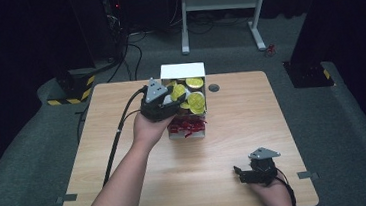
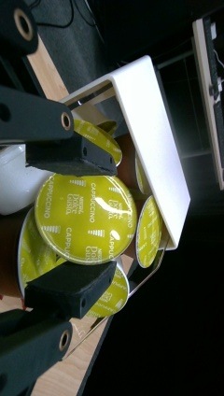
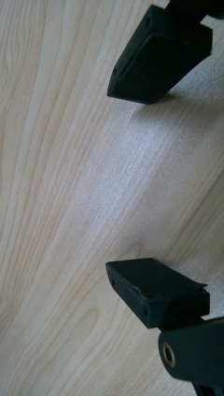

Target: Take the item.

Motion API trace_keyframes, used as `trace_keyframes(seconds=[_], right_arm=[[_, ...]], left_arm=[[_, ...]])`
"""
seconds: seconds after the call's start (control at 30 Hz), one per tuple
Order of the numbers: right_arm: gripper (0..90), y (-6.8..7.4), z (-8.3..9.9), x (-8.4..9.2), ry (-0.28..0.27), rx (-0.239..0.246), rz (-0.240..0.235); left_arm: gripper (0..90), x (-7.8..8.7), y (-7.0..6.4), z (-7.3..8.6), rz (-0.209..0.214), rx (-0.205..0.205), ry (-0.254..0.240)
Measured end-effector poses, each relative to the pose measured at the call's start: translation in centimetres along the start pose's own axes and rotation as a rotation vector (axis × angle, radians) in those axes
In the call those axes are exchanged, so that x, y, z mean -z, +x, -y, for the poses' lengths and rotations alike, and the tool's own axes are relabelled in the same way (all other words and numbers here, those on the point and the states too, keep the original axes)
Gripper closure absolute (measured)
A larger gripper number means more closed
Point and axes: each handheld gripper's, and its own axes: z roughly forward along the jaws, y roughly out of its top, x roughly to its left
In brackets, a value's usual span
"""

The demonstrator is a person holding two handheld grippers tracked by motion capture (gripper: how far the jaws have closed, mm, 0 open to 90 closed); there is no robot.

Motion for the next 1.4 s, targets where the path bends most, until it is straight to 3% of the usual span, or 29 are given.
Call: trace_keyframes(seconds=[0.03,0.1,0.27,0.4,0.63,0.73,0.83,0.93,1.0,1.13,1.23,1.4], right_arm=[[14.5,0.0,0.0,0.0,0.000,0.000,0.000],[14.5,0.0,0.0,0.0,-0.001,0.003,-0.001],[14.5,0.0,0.0,0.0,0.000,0.000,-0.002],[14.5,0.0,0.0,0.0,-0.001,0.001,-0.002],[14.5,0.0,0.0,0.0,-0.001,0.002,-0.003],[14.5,0.0,0.0,0.0,0.001,0.000,-0.003],[14.5,0.0,0.0,0.1,0.001,0.001,-0.004],[14.5,0.0,0.0,0.1,0.001,0.001,-0.004],[14.5,0.0,0.0,0.1,0.001,0.002,-0.004],[14.5,0.1,0.1,0.1,0.002,-0.001,-0.006],[14.5,0.1,0.1,0.1,0.001,-0.001,-0.006],[14.5,0.1,0.1,0.1,0.001,-0.001,-0.006]], left_arm=[[47.2,0.0,0.0,0.0,-0.006,0.001,-0.001],[38.2,-0.2,0.1,0.0,-0.015,0.012,0.011],[30.3,-0.6,0.4,0.2,0.004,0.007,0.030],[28.7,-0.5,0.8,-0.1,0.009,0.043,-0.003],[31.8,-0.3,1.1,-0.5,0.019,0.063,-0.030],[32.3,0.3,1.0,-0.6,0.044,0.062,-0.071],[36.9,0.8,1.1,-0.9,0.039,0.061,-0.086],[47.1,0.8,1.2,-0.9,0.008,0.079,-0.069],[46.5,0.4,1.3,-0.8,0.001,0.085,-0.041],[31.0,-0.4,1.0,-0.2,0.012,0.074,0.015],[27.1,-0.5,0.4,-0.1,0.015,0.049,0.028],[24.9,-0.3,-0.5,-0.1,-0.015,0.004,0.001]])
